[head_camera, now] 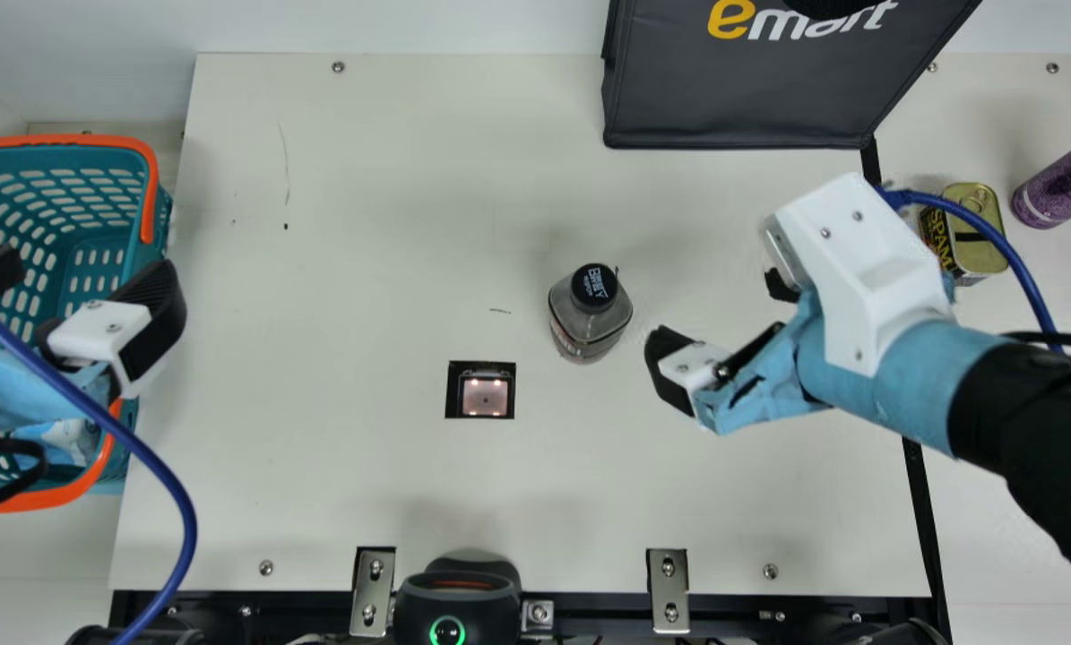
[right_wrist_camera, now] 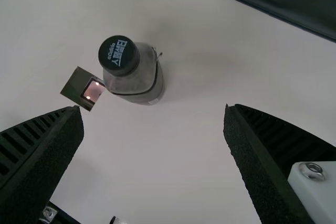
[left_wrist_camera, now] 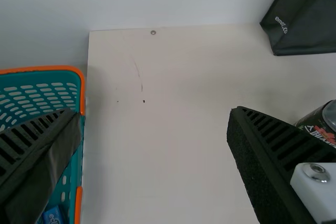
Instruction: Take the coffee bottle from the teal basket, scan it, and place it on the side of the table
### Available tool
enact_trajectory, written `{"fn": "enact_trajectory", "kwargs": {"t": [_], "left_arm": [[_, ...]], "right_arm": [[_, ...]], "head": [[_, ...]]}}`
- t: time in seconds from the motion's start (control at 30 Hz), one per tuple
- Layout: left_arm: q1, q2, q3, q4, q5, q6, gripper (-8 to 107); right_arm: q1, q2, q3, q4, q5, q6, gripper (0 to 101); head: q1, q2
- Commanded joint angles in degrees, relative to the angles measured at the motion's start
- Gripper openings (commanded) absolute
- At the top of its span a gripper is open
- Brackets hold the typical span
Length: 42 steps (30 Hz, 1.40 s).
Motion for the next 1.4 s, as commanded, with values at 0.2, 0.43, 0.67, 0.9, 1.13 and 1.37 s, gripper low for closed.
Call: {"fn": "enact_trajectory", "kwargs": {"t": [0.2, 0.43, 0.67, 0.9, 1.13, 1.37], "left_arm": [[0.0, 0.0, 0.0, 0.0, 0.0, 0.0, 90], [0.0, 0.0, 0.0, 0.0, 0.0, 0.0, 90], [0.0, 0.0, 0.0, 0.0, 0.0, 0.0, 90], [0.0, 0.0, 0.0, 0.0, 0.0, 0.0, 90], [0.0, 0.0, 0.0, 0.0, 0.0, 0.0, 90], [0.0, 0.0, 0.0, 0.0, 0.0, 0.0, 90]], "right_arm": [[3.7, 6.3, -1.7, -0.2, -2.8, 0.6, 95], [6.6, 11.0, -3.5, -1.0, -5.2, 2.1, 95], [8.5, 15.3, -4.9, -2.9, -7.6, 4.8, 95], [10.6, 18.7, -4.8, -5.9, -10.1, 8.4, 95], [12.8, 21.0, -3.7, -9.2, -12.5, 12.6, 95], [14.6, 22.5, -2.8, -11.9, -14.3, 16.3, 95]], "head": [[-1.7, 0.0], [-1.7, 0.0], [-1.7, 0.0], [-1.7, 0.0], [-1.7, 0.0], [-1.7, 0.0]]}}
